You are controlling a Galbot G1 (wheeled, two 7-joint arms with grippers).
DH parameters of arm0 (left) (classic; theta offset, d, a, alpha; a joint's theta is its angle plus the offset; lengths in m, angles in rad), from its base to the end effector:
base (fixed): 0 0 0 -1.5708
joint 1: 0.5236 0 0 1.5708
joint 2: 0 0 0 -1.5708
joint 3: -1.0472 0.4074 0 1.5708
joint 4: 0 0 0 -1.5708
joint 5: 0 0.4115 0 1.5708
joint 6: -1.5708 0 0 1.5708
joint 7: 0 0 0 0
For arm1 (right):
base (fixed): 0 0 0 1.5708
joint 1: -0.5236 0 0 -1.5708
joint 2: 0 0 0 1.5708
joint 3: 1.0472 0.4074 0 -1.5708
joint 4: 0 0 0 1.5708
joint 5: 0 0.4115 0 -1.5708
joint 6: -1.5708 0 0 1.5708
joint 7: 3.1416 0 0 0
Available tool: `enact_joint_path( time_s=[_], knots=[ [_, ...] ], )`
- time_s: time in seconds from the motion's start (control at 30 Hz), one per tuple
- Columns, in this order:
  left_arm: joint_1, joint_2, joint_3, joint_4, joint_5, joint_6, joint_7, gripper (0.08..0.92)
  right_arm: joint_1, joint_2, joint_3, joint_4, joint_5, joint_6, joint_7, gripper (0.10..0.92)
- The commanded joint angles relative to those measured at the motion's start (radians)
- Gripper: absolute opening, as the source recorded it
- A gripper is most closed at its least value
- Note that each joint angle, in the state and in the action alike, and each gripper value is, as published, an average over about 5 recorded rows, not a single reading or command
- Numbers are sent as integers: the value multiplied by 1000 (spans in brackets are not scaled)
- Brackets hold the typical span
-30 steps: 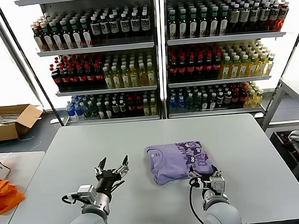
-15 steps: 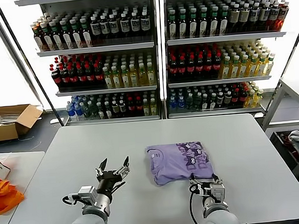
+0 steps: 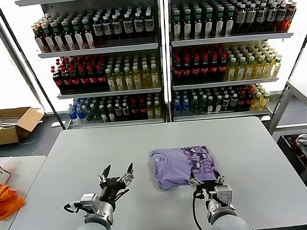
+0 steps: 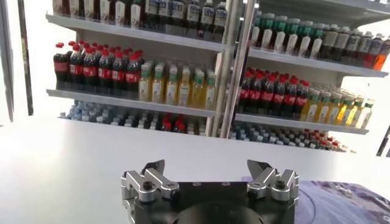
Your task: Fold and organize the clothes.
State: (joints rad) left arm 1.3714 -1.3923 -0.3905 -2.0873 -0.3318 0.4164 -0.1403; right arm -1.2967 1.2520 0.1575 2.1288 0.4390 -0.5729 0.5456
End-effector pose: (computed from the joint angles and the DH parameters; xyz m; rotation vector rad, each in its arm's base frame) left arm 0.2695 -0.0105 -0.3114 -0.1783 -2.8498 0.2179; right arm 0.2617 0.0593 -0.2928 0.0385 -2.7097 -0.0157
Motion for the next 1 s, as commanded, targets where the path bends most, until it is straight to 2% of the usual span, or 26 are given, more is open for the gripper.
enact_joint_path(
  time_s=[0.03,0.2,0.6,0.7,0.9,1.0],
  knots=[
    [9,-1,-6,-8,1,4,0,823,99,26,-153,-108,-27,-4,-53,823],
    [18,-2,-17,-10,0,6,0,823,107,56,-210,-174,-27,-5,-35,823],
    [10,-3,-18,-2,-2,8,0,823,83,52,-207,-188,-14,-5,-8,823],
    [10,-1,-18,-2,-2,9,1,823,82,54,-196,-160,-5,-1,-10,823],
    [16,8,-25,-4,-4,12,1,823,104,32,-131,9,43,-6,-16,823],
    [17,8,-26,-7,-5,14,1,823,122,11,-92,28,58,-7,-19,823]
  ],
)
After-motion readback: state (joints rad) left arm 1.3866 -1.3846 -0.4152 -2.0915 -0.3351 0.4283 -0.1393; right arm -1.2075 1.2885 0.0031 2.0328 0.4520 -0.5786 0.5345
